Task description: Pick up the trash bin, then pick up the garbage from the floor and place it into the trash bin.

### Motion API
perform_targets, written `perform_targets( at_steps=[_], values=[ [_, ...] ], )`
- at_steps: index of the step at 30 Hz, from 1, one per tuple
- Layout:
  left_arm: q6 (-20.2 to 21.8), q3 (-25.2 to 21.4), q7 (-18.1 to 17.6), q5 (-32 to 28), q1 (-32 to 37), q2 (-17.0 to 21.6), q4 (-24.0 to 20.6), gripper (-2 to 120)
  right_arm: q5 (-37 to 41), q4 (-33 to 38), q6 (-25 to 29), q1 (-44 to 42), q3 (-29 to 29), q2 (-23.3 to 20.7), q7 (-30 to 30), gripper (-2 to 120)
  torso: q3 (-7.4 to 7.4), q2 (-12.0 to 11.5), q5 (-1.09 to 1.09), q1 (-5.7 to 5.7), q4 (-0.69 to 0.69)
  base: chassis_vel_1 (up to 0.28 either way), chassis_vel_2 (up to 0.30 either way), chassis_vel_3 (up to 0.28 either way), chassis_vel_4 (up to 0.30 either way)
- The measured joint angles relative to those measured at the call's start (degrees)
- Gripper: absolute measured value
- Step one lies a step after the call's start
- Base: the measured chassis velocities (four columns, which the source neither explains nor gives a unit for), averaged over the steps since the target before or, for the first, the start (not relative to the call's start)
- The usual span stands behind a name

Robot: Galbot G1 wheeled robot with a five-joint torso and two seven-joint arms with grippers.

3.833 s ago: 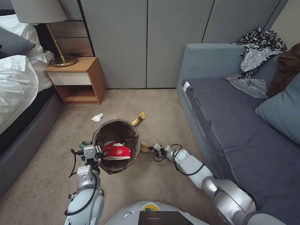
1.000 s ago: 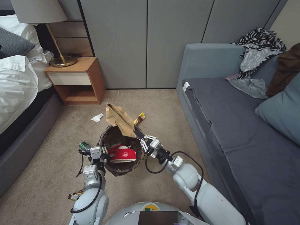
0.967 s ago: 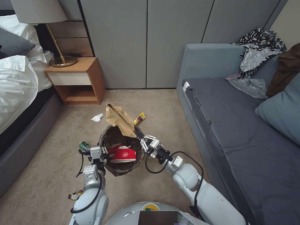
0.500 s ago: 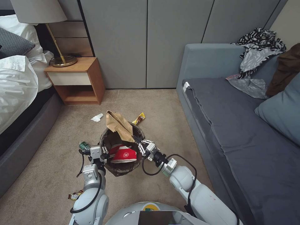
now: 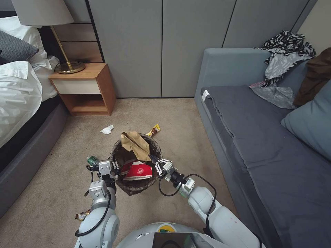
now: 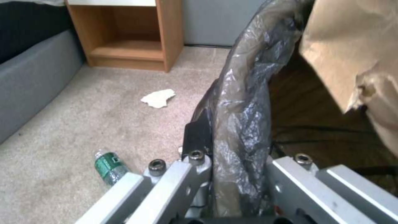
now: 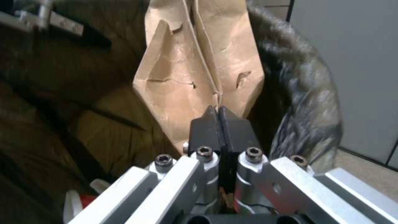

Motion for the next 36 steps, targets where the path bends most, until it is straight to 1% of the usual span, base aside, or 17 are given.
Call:
perform_targets(
  at_steps=[8, 9, 11, 12, 14, 15, 18, 19, 22, 23, 25, 26, 28, 29, 32, 33, 36],
  values=[
    [1.9, 0.4, -1.2, -2.7, 0.4, 0.2, -1.7, 3, -0.8, -3.4, 0.9, -0.5, 0.2, 0.3, -0.2, 0, 0.0, 0.0, 0.0, 0.0, 0.0, 0.0, 0.0, 0.0, 0.0],
    [2.3, 0.4, -1.4, -3.5, 0.5, 0.3, -1.9, 3, -0.9, -3.6, 0.9, -0.6, 0.2, 0.3, -0.3, -2, 0.0, 0.0, 0.0, 0.0, 0.0, 0.0, 0.0, 0.0, 0.0],
    [2.9, 0.5, -1.6, -4.4, 0.6, 0.3, -2.4, 3, -1.4, -4.0, 0.9, -1.0, 0.3, 0.3, -0.3, 5, 0.0, 0.0, 0.0, 0.0, 0.0, 0.0, 0.0, 0.0, 0.0],
    [2.9, 0.5, -1.6, -4.4, 0.6, 0.3, -2.4, 3, -1.4, -4.0, 0.9, -1.0, 0.3, 0.3, -0.3, 5, 0.0, 0.0, 0.0, 0.0, 0.0, 0.0, 0.0, 0.0, 0.0],
    [3.4, 0.6, -1.7, -5.2, 0.8, 0.4, -2.8, 3, -1.7, -4.2, 0.8, -1.2, 0.3, 0.3, -0.3, 15, 0.0, 0.0, 0.0, 0.0, 0.0, 0.0, 0.0, 0.0, 0.0],
    [3.4, 0.6, -1.7, -5.2, 0.8, 0.4, -2.8, 3, -1.7, -4.2, 0.8, -1.2, 0.3, 0.3, -0.3, 15, 0.0, 0.0, 0.0, 0.0, 0.0, 0.0, 0.0, 0.0, 0.0],
    [4.0, 1.0, -1.9, -6.2, 1.1, 0.4, -3.3, 3, -2.1, -4.3, 0.8, -1.4, 0.4, 0.5, -0.5, 32, 0.0, 0.0, 0.0, 0.0, 0.0, 0.0, 0.0, 0.0, 0.0],
    [4.0, 1.0, -1.9, -6.2, 1.1, 0.4, -3.3, 3, -2.1, -4.3, 0.8, -1.4, 0.4, 0.5, -0.5, 32, 0.0, 0.0, 0.0, 0.0, 0.0, 0.0, 0.0, 0.0, 0.0],
    [4.0, 1.1, -2.0, -6.4, 1.2, 0.3, -3.3, 3, -2.3, -4.3, 0.8, -1.5, 0.5, 0.6, -0.8, 45, 0.0, 0.0, 0.0, 0.0, 0.0, 0.0, 0.0, 0.0, 0.0],
    [4.0, 1.1, -2.0, -6.4, 1.2, 0.3, -3.3, 3, -2.3, -4.3, 0.8, -1.5, 0.5, 0.6, -0.8, 45, 0.0, 0.0, 0.0, 0.0, 0.0, 0.0, 0.0, 0.0, 0.0],
    [4.0, 1.2, -2.0, -6.5, 1.2, 0.3, -3.3, 3, -2.4, -4.3, 0.8, -1.4, 0.5, 0.8, -0.9, 56, 0.0, 0.0, 0.0, 0.0, 0.0, 0.0, 0.0, 0.0, 0.0],
    [4.0, 1.2, -2.0, -6.5, 1.2, 0.3, -3.3, 3, -2.4, -4.3, 0.8, -1.4, 0.5, 0.8, -0.9, 56, 0.0, 0.0, 0.0, 0.0, 0.0, 0.0, 0.0, 0.0, 0.0],
    [4.0, 1.3, -2.0, -6.6, 1.1, 0.2, -3.3, 3, -2.5, -4.3, 0.9, -1.4, 0.5, 1.0, -1.0, 68, 0.0, 0.0, 0.0, 0.0, 0.0, 0.0, 0.0, 0.0, 0.0],
    [4.0, 1.3, -2.0, -6.6, 1.1, 0.2, -3.3, 3, -2.5, -4.3, 0.9, -1.4, 0.5, 1.0, -1.0, 68, 0.0, 0.0, 0.0, 0.0, 0.0, 0.0, 0.0, 0.0, 0.0],
    [4.0, 1.3, -2.0, -6.7, 1.0, 0.1, -3.2, 3, -2.6, -4.1, 0.9, -1.7, 0.5, 1.0, -1.1, 80, 0.0, 0.0, 0.0, 0.0, 0.0, 0.0, 0.0, 0.0, 0.0],
    [4.0, 1.3, -2.0, -6.7, 1.0, 0.1, -3.2, 3, -2.6, -4.1, 0.9, -1.7, 0.5, 1.0, -1.1, 80, 0.0, 0.0, 0.0, 0.0, 0.0, 0.0, 0.0, 0.0, 0.0],
    [4.0, 1.4, -1.9, -6.9, 0.9, 0.1, -3.0, 3, -2.9, -3.8, 1.1, -2.1, 0.6, 0.9, -1.3, 94, 0.0, 0.0, 0.0, 0.0, 0.0, 0.0, 0.0, 0.0, 0.0]
  ],
)
